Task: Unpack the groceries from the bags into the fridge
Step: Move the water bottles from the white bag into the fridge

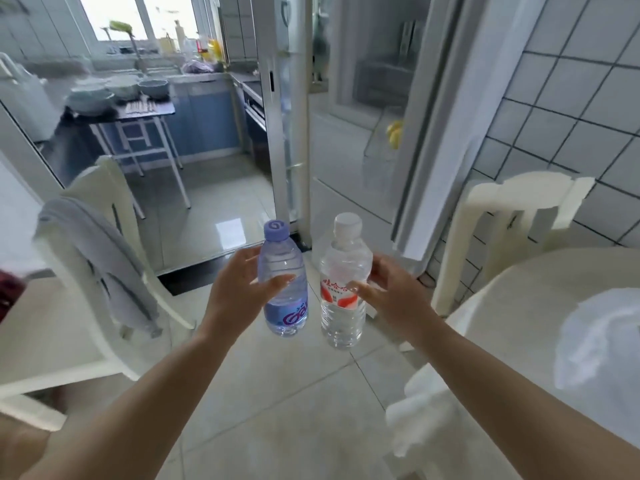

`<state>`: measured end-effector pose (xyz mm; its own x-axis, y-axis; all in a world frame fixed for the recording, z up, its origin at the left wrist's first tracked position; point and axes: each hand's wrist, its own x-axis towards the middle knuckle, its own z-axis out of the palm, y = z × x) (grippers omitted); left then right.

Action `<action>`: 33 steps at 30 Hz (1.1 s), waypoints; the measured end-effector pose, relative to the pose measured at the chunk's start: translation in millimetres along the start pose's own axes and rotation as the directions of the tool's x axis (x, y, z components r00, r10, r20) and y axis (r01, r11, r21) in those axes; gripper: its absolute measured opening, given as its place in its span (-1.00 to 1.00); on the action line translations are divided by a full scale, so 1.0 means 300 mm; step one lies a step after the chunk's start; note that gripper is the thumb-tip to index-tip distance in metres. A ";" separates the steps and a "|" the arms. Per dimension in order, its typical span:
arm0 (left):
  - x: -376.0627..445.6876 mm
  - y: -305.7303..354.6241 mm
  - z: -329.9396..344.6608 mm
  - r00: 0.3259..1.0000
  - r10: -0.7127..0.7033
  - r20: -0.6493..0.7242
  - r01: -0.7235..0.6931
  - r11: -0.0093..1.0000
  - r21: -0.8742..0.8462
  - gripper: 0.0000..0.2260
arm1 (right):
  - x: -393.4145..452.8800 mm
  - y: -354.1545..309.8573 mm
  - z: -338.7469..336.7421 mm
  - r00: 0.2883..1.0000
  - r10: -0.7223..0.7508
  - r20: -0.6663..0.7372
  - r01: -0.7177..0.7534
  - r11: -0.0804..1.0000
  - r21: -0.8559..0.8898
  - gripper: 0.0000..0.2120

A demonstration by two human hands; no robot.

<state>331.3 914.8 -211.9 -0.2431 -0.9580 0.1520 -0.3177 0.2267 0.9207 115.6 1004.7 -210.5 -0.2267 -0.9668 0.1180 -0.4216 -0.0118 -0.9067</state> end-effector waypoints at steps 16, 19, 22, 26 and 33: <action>0.857 -0.016 -0.285 0.994 0.112 0.000 -0.112 0.991 -0.074 -0.64 | 0.840 -0.240 0.224 0.945 -0.110 -0.309 0.150 0.983 0.108 -0.72; 1.088 0.015 -0.255 0.993 0.116 0.002 -0.115 0.988 -0.105 -0.66 | 1.060 -0.237 0.203 0.913 -0.095 -0.398 0.172 0.971 0.164 -0.83; 1.327 0.052 -0.207 0.992 0.122 0.003 -0.121 0.981 -0.149 -0.66 | 1.264 -0.225 0.161 0.886 -0.058 -0.460 0.180 0.957 0.226 -0.90; 1.628 0.108 -0.128 0.987 0.163 0.014 -0.157 0.968 -0.195 -0.66 | 1.522 -0.218 0.094 0.848 -0.015 -0.530 0.175 0.951 0.253 -0.87; 2.114 0.137 0.070 0.967 0.220 0.125 -0.172 0.933 -0.316 -0.70 | 1.904 -0.161 -0.025 0.706 0.010 -0.708 0.149 0.975 0.162 -0.77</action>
<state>144.7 320.3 -85.1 -0.4199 -0.8548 0.3050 0.0345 0.3208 0.9465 0.0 455.0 -96.3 -0.7860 -0.5016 0.3614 -0.3028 -0.1972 -0.9324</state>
